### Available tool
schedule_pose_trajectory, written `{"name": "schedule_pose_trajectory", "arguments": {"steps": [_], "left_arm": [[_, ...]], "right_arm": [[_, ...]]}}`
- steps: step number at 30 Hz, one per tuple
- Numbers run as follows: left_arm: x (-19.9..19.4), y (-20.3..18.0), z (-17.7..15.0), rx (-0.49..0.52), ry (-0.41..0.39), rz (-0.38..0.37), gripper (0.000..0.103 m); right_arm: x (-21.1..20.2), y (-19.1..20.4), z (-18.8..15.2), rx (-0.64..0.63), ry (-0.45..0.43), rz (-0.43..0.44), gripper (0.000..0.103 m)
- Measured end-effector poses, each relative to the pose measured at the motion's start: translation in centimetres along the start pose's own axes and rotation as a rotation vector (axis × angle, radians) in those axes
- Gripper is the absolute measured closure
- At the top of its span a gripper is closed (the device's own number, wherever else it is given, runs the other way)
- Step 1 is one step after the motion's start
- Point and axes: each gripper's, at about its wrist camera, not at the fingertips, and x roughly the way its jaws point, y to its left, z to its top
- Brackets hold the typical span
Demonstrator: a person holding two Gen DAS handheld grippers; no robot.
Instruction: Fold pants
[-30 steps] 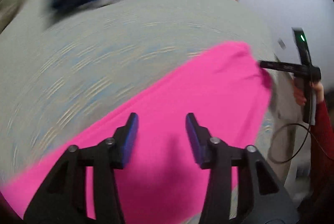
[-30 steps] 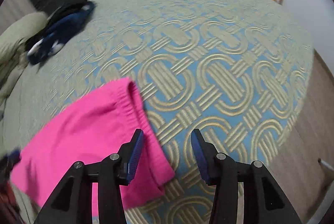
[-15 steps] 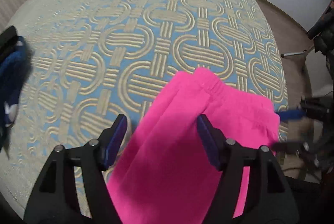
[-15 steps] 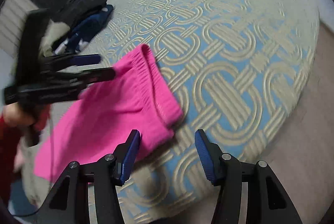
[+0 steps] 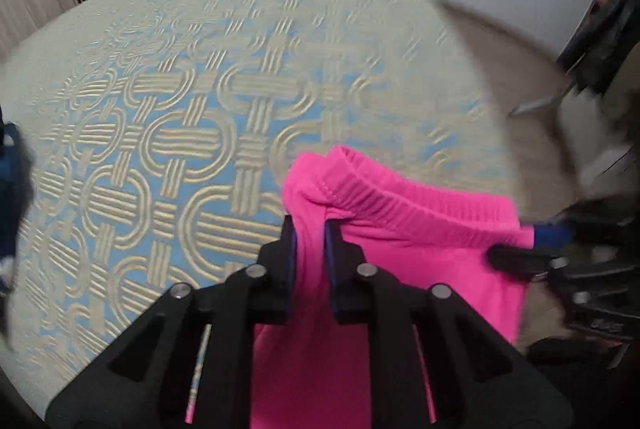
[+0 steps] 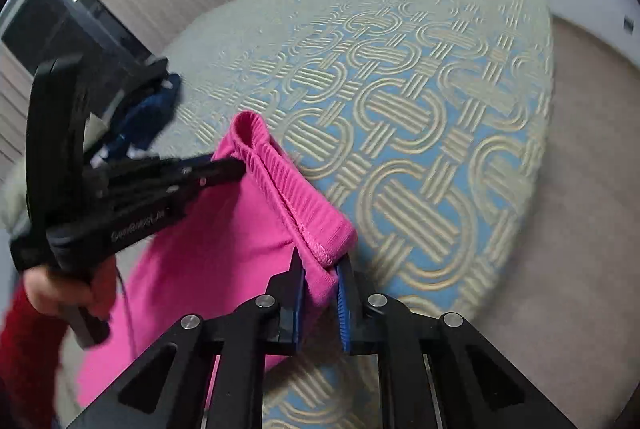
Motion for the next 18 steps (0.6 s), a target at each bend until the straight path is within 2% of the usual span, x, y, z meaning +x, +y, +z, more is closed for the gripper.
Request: {"name": "schedule_pose_trajectory", "arguments": {"steps": [1,3,6,9,11,13,15,18], "left_arm": [[0.9,0.0,-0.1,0.006,0.025,0.019,0.07],[0.5,0.1,-0.7,-0.023,-0.007,0.03,0.065],[-2.1,0.9,-1.6,-0.09,-0.044,-0.004,0.06],[-6.8,3.2,-4.0,-0.15,-0.092,0.022,0.057],[-11.1,5.1,-7.1,-0.222,-0.158,0.038,0.043],[-14.6,6.8,-10.3,-0.284,-0.218,0.066,0.038],[-17.0,8.7,-13.7,-0.354,-0.244,0.108,0.038],[-21.0,11.0,-19.4,-0.471,-0.267,0.178,0.038]], "right_arm": [[1.0,-0.3,-0.1,-0.001,0.026,-0.068,0.071],[1.5,-0.5,-0.3,-0.012,0.028,-0.097,0.066],[0.4,0.2,-0.9,-0.048,-0.01,-0.182,0.048],[-0.6,-0.3,-1.2,-0.035,0.0,-0.175,0.046],[-1.7,-0.3,-1.4,-0.023,-0.005,-0.164,0.046],[-2.7,0.2,-0.9,-0.032,-0.038,-0.209,0.044],[-4.3,0.8,-0.5,-0.036,-0.085,-0.269,0.044],[-6.5,2.2,-0.2,-0.035,-0.119,-0.224,0.044]]}}
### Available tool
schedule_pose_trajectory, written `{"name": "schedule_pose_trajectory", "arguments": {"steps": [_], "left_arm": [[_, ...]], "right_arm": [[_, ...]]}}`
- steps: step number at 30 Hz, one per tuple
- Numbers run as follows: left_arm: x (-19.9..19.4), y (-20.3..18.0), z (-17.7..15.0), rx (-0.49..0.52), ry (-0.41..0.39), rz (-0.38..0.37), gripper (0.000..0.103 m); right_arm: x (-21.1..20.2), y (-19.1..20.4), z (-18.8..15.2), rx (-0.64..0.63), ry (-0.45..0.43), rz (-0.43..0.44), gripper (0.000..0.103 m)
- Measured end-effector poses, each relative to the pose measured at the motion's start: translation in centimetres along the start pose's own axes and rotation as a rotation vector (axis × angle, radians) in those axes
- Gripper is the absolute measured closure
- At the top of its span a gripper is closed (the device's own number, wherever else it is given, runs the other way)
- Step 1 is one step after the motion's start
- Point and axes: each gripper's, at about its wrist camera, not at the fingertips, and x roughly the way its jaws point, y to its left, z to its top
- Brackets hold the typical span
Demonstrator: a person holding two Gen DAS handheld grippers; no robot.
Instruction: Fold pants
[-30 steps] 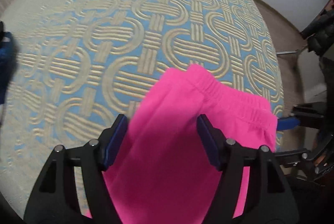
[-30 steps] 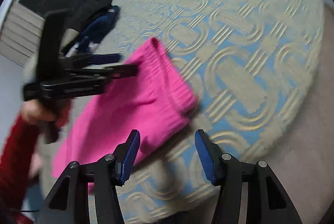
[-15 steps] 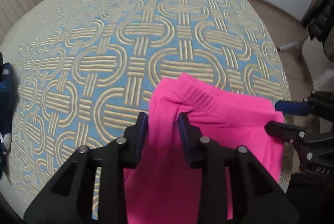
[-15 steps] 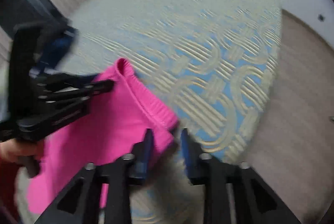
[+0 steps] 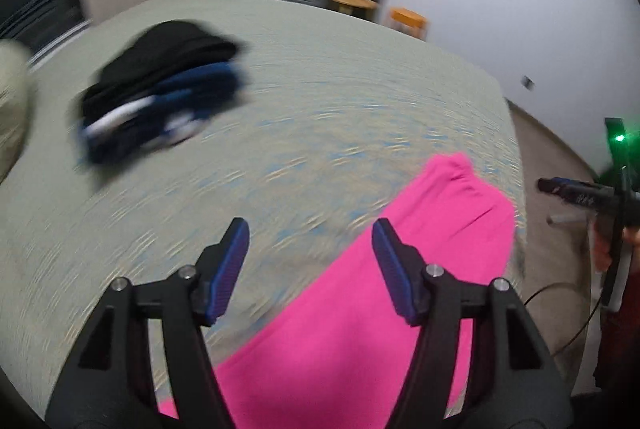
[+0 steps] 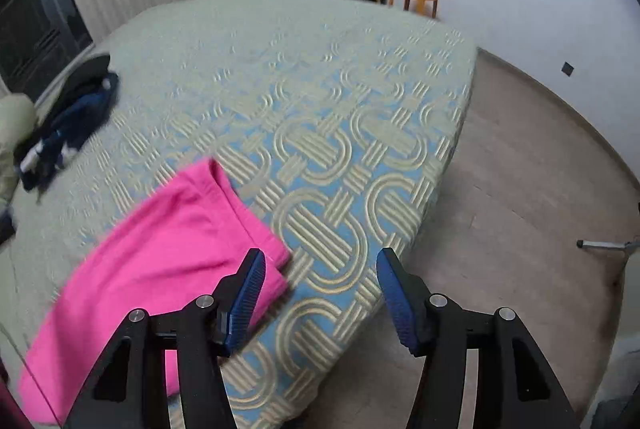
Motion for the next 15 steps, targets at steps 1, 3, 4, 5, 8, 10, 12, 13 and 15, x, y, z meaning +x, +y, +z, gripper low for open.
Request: {"name": "schedule_pose_trajectory", "arguments": {"steps": [1,3,4,5,8,10,12,13,15], "left_arm": [[-1.2,1.5,-1.1,-0.035,-0.01,0.019,0.038],[-4.2,4.1,-4.0,-0.129,-0.016,0.024,0.038],[-5.4,4.8,-5.9,-0.166,-0.002,-0.015,0.038],[-6.2,5.1,-7.8,-0.186,0.021,-0.079,0.038],[-6.1,3.8,-13.7,-0.208,0.136,-0.28,0.038],[-4.1,1.7,-17.0,-0.24,0.225,-0.416,0.038],[-2.3,-0.4,-19.2,-0.235,0.291,-0.5,0.038],[-1.1,-1.8,-19.9,-0.22,0.315,-0.528,0.038],[1.4,-4.0,-20.4,-0.192,0.348,-0.558,0.038]], "right_arm": [[-1.0,0.8,-0.4,-0.029,-0.009,0.026,0.044],[-2.2,3.5,-1.7,-0.123,0.003,0.094,0.044],[-2.4,5.0,-2.6,-0.182,0.033,0.146,0.044],[-2.3,6.8,-3.8,-0.238,0.077,0.197,0.044],[-1.7,9.9,-7.5,-0.336,0.181,0.249,0.044],[-0.7,10.6,-9.3,-0.333,0.239,0.251,0.044],[0.9,10.1,-10.6,-0.253,0.331,0.274,0.044],[1.7,9.6,-11.1,-0.198,0.379,0.292,0.044],[2.4,8.8,-12.0,-0.118,0.42,0.301,0.044]]}}
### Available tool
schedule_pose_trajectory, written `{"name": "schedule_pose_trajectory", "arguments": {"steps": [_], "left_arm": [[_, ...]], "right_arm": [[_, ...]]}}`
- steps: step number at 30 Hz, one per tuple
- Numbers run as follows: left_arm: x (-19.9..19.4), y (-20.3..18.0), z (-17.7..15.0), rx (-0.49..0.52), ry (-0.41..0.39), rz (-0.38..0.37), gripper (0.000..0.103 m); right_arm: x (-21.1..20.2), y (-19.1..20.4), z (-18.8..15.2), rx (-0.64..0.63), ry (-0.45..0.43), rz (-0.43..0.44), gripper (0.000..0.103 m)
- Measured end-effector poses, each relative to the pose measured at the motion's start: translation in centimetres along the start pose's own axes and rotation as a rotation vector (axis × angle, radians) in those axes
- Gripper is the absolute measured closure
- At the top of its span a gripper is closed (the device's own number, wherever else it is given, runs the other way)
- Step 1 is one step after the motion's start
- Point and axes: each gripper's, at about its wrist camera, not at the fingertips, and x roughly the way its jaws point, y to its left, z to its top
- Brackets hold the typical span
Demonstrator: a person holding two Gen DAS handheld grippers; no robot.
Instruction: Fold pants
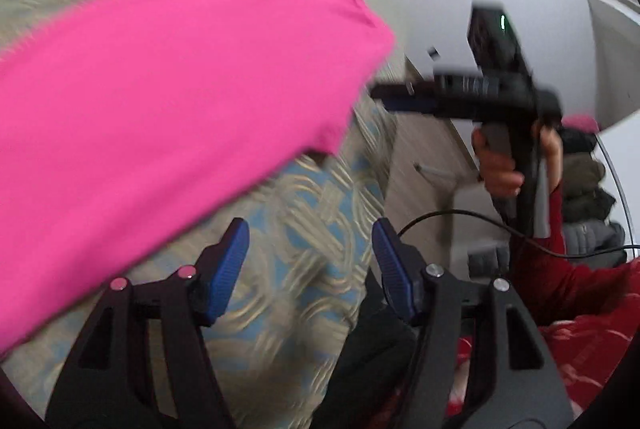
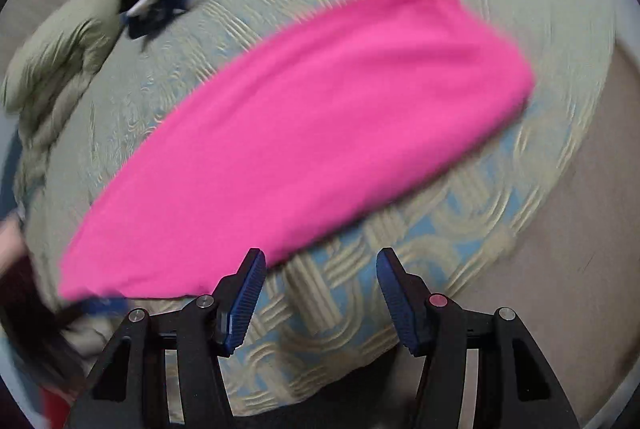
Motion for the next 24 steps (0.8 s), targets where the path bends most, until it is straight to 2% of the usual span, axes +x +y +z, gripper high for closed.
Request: {"name": "schedule_pose_trajectory", "arguments": {"steps": [1,3,6,9,14,18,19,20,21,22,23,24], "left_arm": [[1.4,-0.2,0.5,0.005,0.0,0.016,0.038],[2.2,-1.1,1.7,0.037,-0.058,0.027,0.039],[1.6,-2.4,3.6,0.07,-0.137,0.053,0.039],[1.1,-3.8,4.6,0.136,-0.186,0.117,0.039],[1.3,-4.8,5.3,0.17,-0.195,0.15,0.039],[3.5,-4.6,5.2,0.167,-0.116,0.157,0.039],[4.4,-4.6,5.3,0.167,-0.09,0.147,0.045],[5.0,-4.7,5.4,0.166,-0.064,0.136,0.064],[5.5,-4.5,5.2,0.162,-0.051,0.147,0.073],[5.7,-4.4,5.1,0.158,-0.06,0.183,0.087],[5.6,-4.2,5.1,0.146,-0.072,0.196,0.095],[5.4,-4.0,5.0,0.131,-0.08,0.185,0.095]], "right_arm": [[-0.1,-0.2,-0.3,0.019,-0.004,-0.007,0.044],[0.0,-0.8,-0.2,0.038,-0.016,-0.012,0.044],[-0.8,-1.6,-0.2,0.07,-0.029,0.009,0.044],[-1.3,-3.0,0.1,0.102,-0.045,0.007,0.044],[-0.5,-4.3,0.7,0.136,-0.043,0.038,0.044],[0.4,-5.0,1.7,0.192,-0.04,0.085,0.044],[0.3,-5.3,2.0,0.205,-0.046,0.103,0.044],[0.2,-5.6,2.3,0.218,-0.055,0.118,0.044],[0.2,-5.9,2.5,0.228,-0.065,0.126,0.044],[0.1,-6.5,2.9,0.25,-0.083,0.135,0.044],[0.0,-7.0,3.4,0.273,-0.1,0.141,0.044],[-0.1,-7.5,3.7,0.291,-0.116,0.146,0.044]]}}
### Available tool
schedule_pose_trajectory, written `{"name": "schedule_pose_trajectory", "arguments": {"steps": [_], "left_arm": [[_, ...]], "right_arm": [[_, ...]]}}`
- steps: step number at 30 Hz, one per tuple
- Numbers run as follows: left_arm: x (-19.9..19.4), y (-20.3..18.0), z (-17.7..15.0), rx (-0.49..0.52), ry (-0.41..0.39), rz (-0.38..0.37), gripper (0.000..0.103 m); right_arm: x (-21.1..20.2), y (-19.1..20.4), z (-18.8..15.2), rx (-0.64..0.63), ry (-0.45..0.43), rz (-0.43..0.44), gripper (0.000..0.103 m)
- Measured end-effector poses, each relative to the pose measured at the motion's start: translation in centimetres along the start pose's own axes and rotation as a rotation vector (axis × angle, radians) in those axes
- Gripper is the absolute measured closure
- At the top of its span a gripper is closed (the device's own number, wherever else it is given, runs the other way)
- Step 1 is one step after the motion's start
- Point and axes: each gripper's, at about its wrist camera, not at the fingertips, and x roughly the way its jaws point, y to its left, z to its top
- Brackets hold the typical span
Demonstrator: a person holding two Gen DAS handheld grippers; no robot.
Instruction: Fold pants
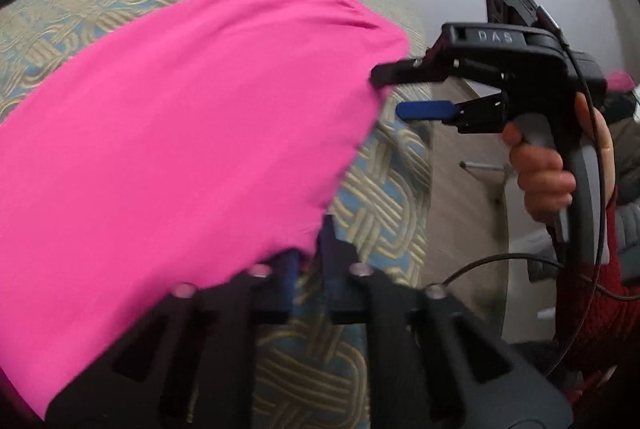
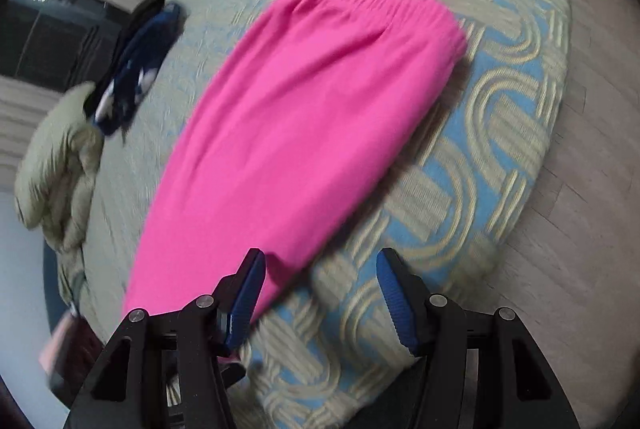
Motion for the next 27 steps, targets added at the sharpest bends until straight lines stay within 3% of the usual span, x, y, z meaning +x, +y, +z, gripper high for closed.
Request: {"name": "schedule_pose_trajectory", "arguments": {"steps": [3,4,5,6,9,10,11,13,15,17,19,22,27], "left_arm": [[-1.2,-0.8,-0.5,0.005,-0.039,0.011,0.095],[-1.3,-1.3,-0.7,0.024,-0.046,0.028,0.095],[-1.3,-2.0,-0.9,0.046,-0.048,0.049,0.095],[-1.1,-2.5,-1.1,0.067,-0.049,0.076,0.095],[-0.3,-3.0,-1.7,0.09,-0.046,0.12,0.095],[0.0,-2.9,-1.8,0.086,-0.045,0.126,0.092],[0.1,-2.9,-2.0,0.08,-0.05,0.126,0.087],[-0.3,-3.1,-2.0,0.072,-0.056,0.102,0.076],[-1.2,-3.0,-2.2,0.062,-0.039,0.056,0.067],[-2.7,-3.0,-2.9,0.049,-0.02,0.003,0.064],[-4.9,-2.4,-3.7,0.039,-0.04,-0.019,0.064],[-8.7,0.5,-4.8,-0.067,-0.116,0.026,0.062],[-18.7,10.0,-11.0,-0.439,-0.306,0.216,0.062]], "right_arm": [[-0.2,-1.6,2.2,0.1,-0.098,0.017,0.046],[-0.3,-2.1,2.5,0.134,-0.12,0.026,0.054],[-0.5,-2.5,2.9,0.176,-0.152,0.008,0.068],[-0.6,-2.5,3.1,0.167,-0.16,-0.031,0.099],[-2.6,-3.0,2.6,0.163,-0.234,-0.098,0.099],[-3.2,-3.2,2.6,0.155,-0.267,-0.157,0.099],[-3.6,-3.9,2.9,0.143,-0.31,-0.286,0.099],[-3.5,-5.7,3.3,0.153,-0.286,-0.447,0.097],[-4.6,-7.5,2.7,0.177,-0.273,-0.385,0.095],[-5.8,-7.3,1.9,0.144,-0.272,-0.429,0.094],[-6.5,-5.2,1.0,0.051,-0.281,-0.416,0.092],[-5.7,1.2,-0.9,-0.157,-0.231,-0.285,0.092],[0.5,15.6,-8.4,-0.579,0.002,-0.018,0.09]]}}
